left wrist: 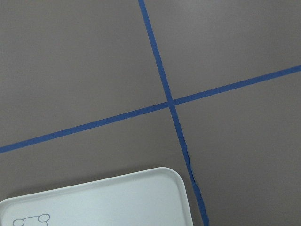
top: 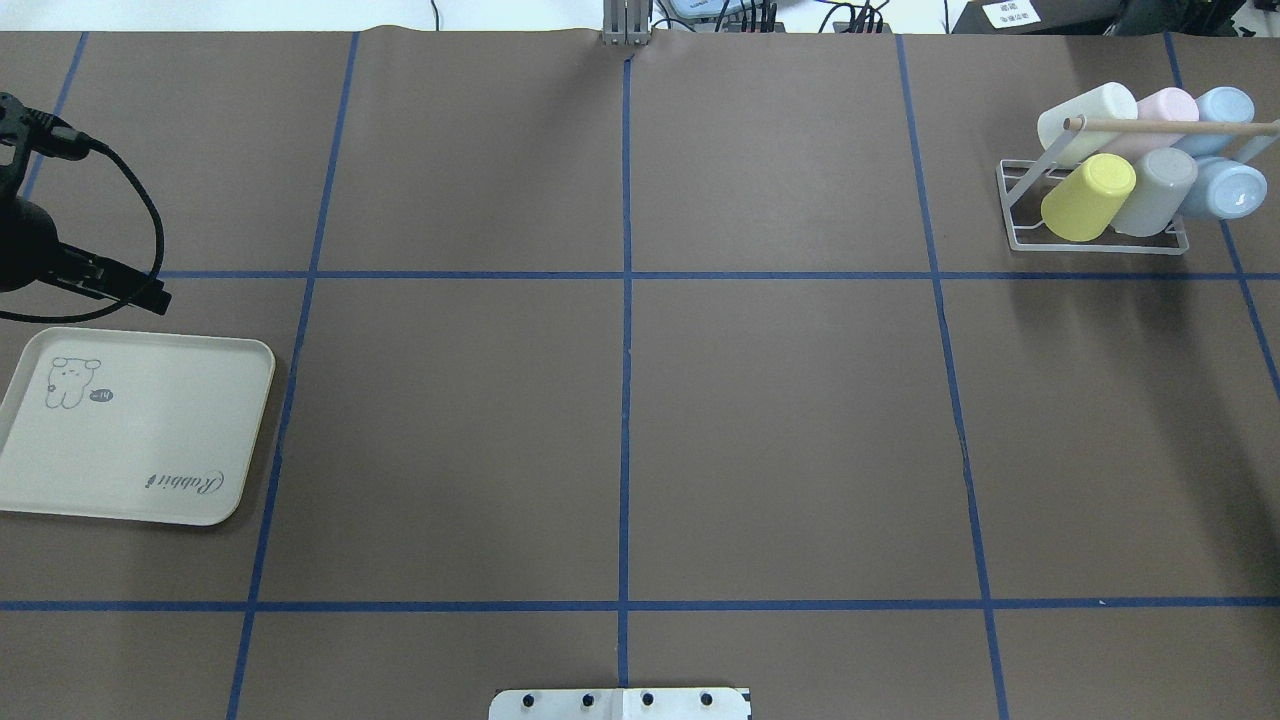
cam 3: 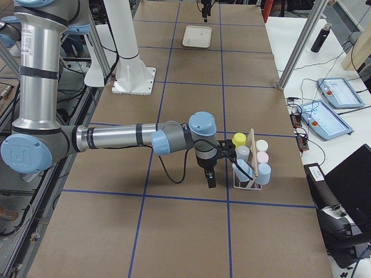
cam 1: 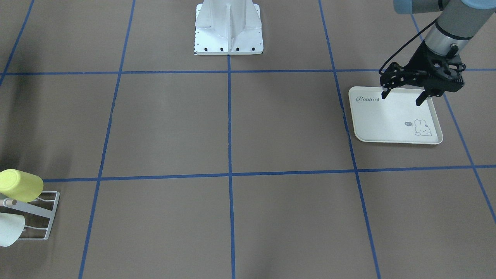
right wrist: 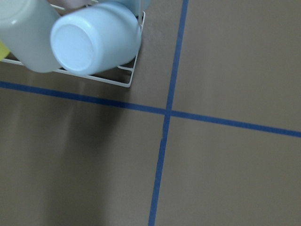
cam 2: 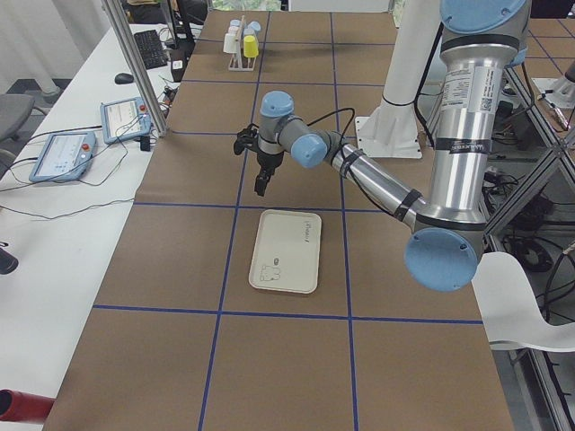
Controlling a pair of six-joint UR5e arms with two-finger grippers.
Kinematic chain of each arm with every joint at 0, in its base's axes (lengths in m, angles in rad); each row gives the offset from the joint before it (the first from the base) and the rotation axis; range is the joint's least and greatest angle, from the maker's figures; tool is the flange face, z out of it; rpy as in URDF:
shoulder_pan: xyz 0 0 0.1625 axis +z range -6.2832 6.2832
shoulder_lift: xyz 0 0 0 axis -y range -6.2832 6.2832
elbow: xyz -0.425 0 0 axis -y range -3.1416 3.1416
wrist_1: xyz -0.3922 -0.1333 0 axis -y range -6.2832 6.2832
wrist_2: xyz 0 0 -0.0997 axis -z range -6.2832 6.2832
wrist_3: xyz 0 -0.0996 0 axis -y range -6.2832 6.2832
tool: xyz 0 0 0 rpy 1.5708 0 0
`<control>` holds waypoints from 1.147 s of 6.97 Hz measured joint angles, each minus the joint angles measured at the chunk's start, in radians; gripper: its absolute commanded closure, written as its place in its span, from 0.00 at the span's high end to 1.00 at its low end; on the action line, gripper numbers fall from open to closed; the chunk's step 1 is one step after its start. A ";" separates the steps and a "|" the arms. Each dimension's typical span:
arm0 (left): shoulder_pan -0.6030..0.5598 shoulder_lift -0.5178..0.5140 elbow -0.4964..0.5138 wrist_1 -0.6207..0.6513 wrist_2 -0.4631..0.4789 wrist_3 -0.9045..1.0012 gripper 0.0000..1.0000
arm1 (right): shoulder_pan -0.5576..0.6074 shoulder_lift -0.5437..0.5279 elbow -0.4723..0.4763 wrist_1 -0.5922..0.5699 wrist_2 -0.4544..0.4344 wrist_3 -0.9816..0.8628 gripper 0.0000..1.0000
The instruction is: Transfer IKEA cup to right arm and place on rack
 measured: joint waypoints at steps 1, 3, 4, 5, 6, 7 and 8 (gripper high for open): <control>-0.038 0.027 0.005 0.025 -0.025 0.085 1.00 | 0.002 -0.019 -0.010 -0.002 0.009 0.012 1.00; -0.209 0.064 0.042 0.137 -0.080 0.377 1.00 | 0.003 -0.058 -0.019 -0.002 0.018 -0.013 1.00; -0.315 0.078 0.098 0.169 -0.133 0.499 1.00 | 0.003 -0.071 -0.020 -0.001 0.021 -0.037 1.00; -0.413 0.090 0.178 0.180 -0.213 0.596 1.00 | 0.003 -0.077 -0.021 -0.002 0.022 -0.048 1.00; -0.496 0.096 0.251 0.182 -0.276 0.686 1.00 | 0.003 -0.079 -0.021 -0.002 0.022 -0.052 1.00; -0.563 0.111 0.298 0.180 -0.303 0.764 1.00 | 0.003 -0.078 -0.021 -0.005 0.022 -0.050 1.00; -0.608 0.149 0.318 0.170 -0.311 0.805 1.00 | 0.005 -0.074 -0.018 -0.016 0.032 -0.044 1.00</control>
